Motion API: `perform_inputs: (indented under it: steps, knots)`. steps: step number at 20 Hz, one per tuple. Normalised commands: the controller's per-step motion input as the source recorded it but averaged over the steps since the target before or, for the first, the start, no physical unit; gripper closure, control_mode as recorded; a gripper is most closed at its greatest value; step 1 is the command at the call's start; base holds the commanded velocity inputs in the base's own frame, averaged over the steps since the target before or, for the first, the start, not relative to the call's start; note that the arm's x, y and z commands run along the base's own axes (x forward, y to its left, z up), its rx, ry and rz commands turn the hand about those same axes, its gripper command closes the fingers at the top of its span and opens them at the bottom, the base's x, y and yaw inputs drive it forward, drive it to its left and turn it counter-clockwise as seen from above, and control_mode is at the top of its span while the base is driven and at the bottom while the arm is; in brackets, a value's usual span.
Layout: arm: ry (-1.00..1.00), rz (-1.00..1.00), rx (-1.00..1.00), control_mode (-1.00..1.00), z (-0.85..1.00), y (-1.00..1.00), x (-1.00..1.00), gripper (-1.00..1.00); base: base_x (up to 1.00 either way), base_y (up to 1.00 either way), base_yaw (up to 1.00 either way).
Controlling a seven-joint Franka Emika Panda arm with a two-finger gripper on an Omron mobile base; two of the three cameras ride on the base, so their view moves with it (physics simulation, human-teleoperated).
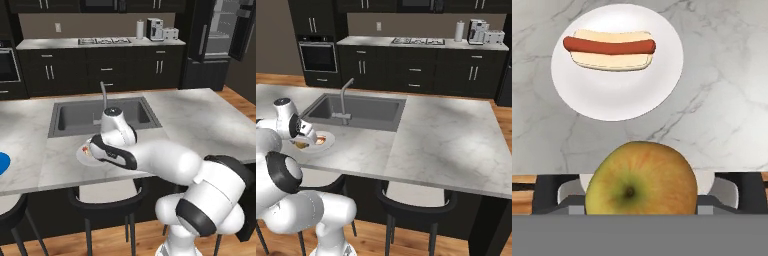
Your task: Pick up the orange and apple from the fridge and place one fruit on each plate on the dining counter.
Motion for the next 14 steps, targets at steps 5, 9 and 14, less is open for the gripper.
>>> perform_inputs:
  steps: [5,9,14]
  knots:
    - [0.0,-0.01,0.0,-1.0,-0.37,0.23,0.39,1.0,0.0,0.0,0.0]
    - [0.0,0.0,-0.01,-1.0,-0.36,0.23,0.4,1.0,0.0,0.0,0.0]
    - [0.0,0.0,0.0,-1.0,-0.33,0.2,0.42,1.0,0.0,0.0,0.0]
